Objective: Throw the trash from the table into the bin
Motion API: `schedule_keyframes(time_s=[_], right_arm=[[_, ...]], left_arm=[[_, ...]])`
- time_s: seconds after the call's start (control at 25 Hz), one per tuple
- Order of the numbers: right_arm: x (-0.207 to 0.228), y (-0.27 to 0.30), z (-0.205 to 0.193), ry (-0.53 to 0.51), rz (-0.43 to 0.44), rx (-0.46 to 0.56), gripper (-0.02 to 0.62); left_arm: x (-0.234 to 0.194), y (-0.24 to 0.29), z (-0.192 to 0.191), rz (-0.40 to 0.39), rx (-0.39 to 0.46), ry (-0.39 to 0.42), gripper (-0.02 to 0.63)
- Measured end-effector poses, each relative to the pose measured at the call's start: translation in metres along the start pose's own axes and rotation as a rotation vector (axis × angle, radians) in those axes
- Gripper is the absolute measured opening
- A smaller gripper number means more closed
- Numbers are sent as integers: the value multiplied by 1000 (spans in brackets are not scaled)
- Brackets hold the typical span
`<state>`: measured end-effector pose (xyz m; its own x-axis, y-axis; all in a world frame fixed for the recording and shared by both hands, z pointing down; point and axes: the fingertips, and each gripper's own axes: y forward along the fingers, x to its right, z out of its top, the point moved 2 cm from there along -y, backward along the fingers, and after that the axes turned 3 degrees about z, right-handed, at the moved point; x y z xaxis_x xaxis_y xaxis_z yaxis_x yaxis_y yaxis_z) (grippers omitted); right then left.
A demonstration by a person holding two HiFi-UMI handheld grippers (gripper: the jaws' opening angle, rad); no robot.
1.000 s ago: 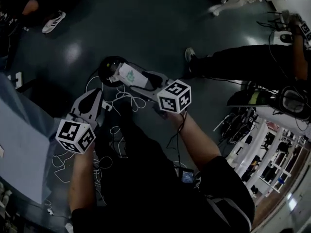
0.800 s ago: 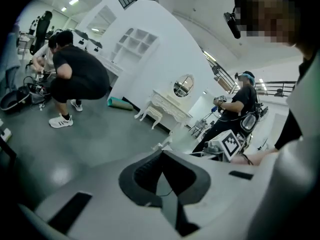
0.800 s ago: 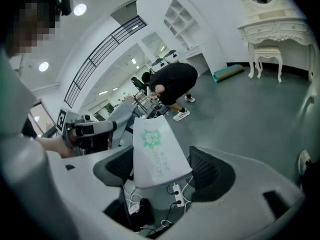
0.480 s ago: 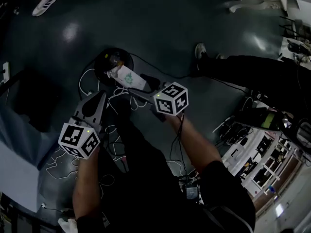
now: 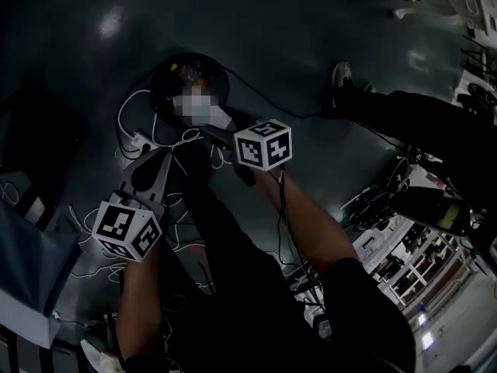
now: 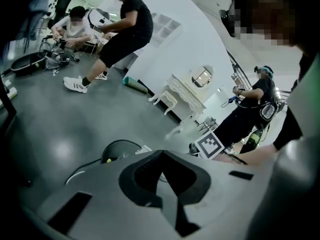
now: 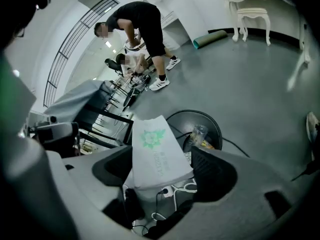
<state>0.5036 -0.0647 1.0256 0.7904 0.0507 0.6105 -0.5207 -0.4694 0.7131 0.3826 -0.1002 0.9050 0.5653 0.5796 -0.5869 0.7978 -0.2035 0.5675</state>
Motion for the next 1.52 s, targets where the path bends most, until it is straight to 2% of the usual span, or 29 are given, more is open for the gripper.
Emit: schedule_keyframes(time_s=[0.12,0.2,0.32,0.48,0.52,0.6,0.64,0.72,0.84,1.12,1.36,1.52], right_arm=[[6,10,-6,-56,-113,33,355],[4,17,-9,-62,-131,69,376],[-5,24,-17,-45,-73,64,373],[-33,19,-18,-88,9,21,367],[-41,14,-16,-102,13,19,327],[-56,3,-8,-110,16,39,109],[-64,-4,-3,-101,25,55,43],[-84,-16,9,-76,58,83,5],[-120,-34,25,-75,100,105,3],[-223,-95,38,-130,128,130,3],[-316,-146,39,-130,178,169,2],[-375,-166,50,-204,214,189,2]], left_arm=[[-5,-6,-22,-4,3,-34,14],[-11,-11,-37,-6,6,-43,14],[-20,-16,-49,13,20,-30,12],[-13,-30,-40,12,44,-24,12],[-9,-35,-36,5,50,-25,12],[-1,-47,-27,-8,65,-27,12],[3,-53,-21,-12,75,-30,12],[9,-66,-8,-14,95,-40,12],[17,-88,16,-21,123,-39,12],[60,-180,75,-55,198,47,12],[93,-263,97,-98,225,64,12],[107,-320,115,-122,266,99,12]])
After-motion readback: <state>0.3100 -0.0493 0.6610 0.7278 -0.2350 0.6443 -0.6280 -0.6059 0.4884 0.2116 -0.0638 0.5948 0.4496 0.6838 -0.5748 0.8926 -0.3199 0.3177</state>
